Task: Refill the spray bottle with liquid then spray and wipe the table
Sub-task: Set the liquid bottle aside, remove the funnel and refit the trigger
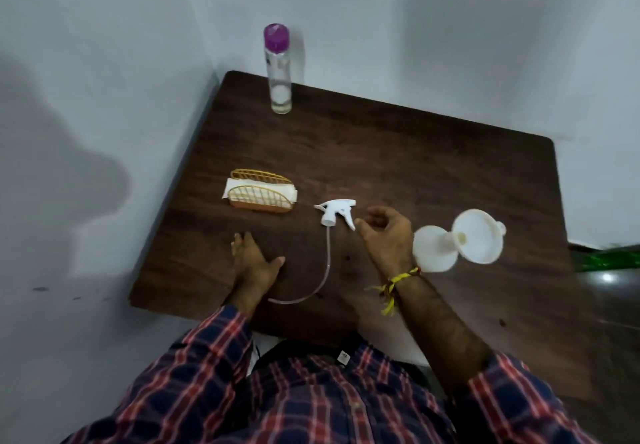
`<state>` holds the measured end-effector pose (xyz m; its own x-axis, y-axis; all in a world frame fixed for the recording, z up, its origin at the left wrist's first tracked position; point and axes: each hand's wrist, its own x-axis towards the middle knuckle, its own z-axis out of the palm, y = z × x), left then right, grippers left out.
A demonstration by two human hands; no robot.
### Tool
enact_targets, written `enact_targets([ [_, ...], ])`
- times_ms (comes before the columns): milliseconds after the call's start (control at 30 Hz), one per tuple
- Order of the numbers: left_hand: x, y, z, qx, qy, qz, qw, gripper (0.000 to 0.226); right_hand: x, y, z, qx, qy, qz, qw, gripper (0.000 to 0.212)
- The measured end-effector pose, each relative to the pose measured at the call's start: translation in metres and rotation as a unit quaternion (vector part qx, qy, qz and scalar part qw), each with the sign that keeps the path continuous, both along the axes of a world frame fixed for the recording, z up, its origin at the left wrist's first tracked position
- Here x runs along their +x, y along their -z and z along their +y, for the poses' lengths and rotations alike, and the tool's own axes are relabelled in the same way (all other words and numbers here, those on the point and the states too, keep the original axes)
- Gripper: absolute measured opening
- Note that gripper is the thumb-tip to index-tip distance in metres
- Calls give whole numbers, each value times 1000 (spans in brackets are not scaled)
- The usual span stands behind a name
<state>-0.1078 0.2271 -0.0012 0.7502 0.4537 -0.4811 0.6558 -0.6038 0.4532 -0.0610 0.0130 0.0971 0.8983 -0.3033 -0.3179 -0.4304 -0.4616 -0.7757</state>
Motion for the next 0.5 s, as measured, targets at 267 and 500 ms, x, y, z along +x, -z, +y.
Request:
enact_targets([
  [267, -16, -26, -46, -45, 58, -90, 993, 47, -60, -34, -46, -31, -23, -125, 991, 3],
  [500, -25, -44, -97, -71, 99, -144, 982, 30, -81, -39, -92, -56, -13, -153, 986, 7],
])
